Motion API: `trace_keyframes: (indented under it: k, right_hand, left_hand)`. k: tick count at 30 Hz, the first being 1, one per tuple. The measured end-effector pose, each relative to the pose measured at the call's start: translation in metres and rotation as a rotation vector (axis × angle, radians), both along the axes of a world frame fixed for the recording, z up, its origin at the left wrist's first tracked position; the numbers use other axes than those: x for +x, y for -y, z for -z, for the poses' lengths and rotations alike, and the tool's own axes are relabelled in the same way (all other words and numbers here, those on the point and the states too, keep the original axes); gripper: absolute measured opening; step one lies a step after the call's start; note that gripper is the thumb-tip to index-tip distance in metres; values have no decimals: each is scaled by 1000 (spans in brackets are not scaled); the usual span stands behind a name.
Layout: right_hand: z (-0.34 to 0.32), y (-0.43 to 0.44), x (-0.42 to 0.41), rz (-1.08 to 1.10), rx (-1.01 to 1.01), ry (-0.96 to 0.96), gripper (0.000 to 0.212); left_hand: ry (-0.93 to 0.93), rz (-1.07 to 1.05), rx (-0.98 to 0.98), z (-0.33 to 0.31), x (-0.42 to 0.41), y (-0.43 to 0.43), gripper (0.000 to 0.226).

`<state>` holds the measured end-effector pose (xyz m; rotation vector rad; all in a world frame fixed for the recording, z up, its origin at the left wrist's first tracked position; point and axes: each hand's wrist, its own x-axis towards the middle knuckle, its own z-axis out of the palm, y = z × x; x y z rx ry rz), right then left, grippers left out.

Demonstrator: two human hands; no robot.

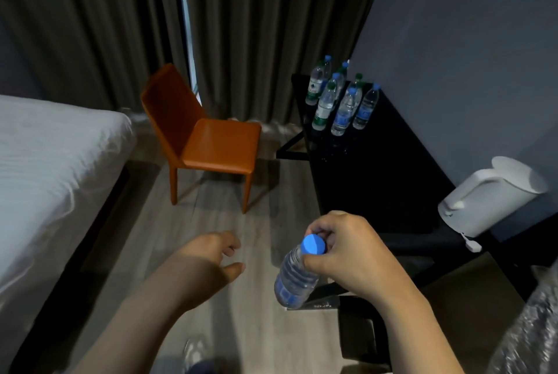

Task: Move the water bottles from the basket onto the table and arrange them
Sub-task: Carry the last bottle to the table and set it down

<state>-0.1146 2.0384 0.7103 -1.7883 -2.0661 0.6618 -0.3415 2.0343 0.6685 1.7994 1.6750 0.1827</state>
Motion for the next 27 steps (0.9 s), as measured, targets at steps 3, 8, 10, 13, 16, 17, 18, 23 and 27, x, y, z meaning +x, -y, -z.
trace_keyframes:
  k: [3, 8, 10, 13, 16, 17, 18, 23, 27]
  right_hand:
    - [5, -39, -4, 25, 0, -1, 22]
    - [5, -107, -19, 94, -17, -26, 24]
    - [3, -133, -25, 127, -30, -25, 23]
    - [0, -165, -32, 178, -51, -39, 21]
    - [0, -193, -37, 226, -45, -48, 20]
    - [0, -201, -38, 237, -51, -39, 20]
    - [0, -210, -38, 246, -58, -32, 20]
    - [2, -253, -33, 277, -91, -12, 18]
    - [11, -297, -16, 295, -101, -10, 16]
  left_hand:
    - [2, 24, 0, 2, -5, -48, 39]
    - [-29, 106, 20, -2, -23, -135, 41]
    - [-47, 149, 20, -4, -31, -169, 42]
    - [-58, 211, 32, -3, -39, -213, 43]
    - [-43, 256, 47, 4, -44, -249, 44]
    - [-37, 268, 47, 6, -44, -260, 43]
    - [-29, 281, 43, 7, -43, -270, 43]
    - [1, 348, 52, 14, -36, -321, 40]
    - [4, 367, 75, 16, -19, -370, 36]
